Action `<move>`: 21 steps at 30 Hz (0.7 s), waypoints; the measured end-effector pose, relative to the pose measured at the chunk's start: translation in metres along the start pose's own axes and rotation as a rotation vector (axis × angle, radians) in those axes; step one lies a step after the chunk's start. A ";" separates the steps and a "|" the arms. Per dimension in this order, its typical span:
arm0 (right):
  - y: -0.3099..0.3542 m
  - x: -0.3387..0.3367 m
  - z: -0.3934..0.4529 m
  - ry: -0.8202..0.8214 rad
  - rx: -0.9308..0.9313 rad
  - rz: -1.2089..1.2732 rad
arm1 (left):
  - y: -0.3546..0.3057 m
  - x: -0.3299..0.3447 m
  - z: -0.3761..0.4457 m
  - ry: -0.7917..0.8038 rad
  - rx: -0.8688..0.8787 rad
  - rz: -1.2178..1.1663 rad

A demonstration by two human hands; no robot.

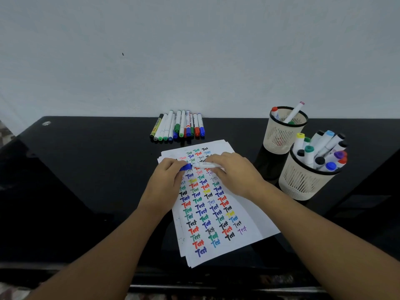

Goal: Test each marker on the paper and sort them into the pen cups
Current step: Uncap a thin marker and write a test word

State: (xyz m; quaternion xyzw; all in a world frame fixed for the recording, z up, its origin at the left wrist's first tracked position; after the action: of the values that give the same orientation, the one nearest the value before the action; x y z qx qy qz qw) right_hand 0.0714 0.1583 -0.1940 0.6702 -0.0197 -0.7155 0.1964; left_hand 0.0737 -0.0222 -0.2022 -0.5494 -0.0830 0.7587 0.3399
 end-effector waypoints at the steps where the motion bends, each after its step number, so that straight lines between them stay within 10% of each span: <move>1: 0.002 0.002 0.001 0.005 -0.011 -0.005 | -0.002 0.000 -0.001 0.004 0.020 0.000; 21: 0.031 -0.015 0.001 -0.067 -0.146 -0.133 | 0.001 -0.004 -0.001 -0.012 -0.089 -0.107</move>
State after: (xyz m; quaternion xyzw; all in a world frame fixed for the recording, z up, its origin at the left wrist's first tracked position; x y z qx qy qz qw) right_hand 0.0789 0.1343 -0.1704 0.6296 0.0702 -0.7485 0.1960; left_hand 0.0753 -0.0252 -0.2001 -0.5543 -0.1480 0.7383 0.3546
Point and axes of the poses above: each hand's wrist, its own z-axis towards the middle knuckle, its own x-axis out of the palm, y = z × x, the point moved 10 cm from there along z, towards the middle knuckle
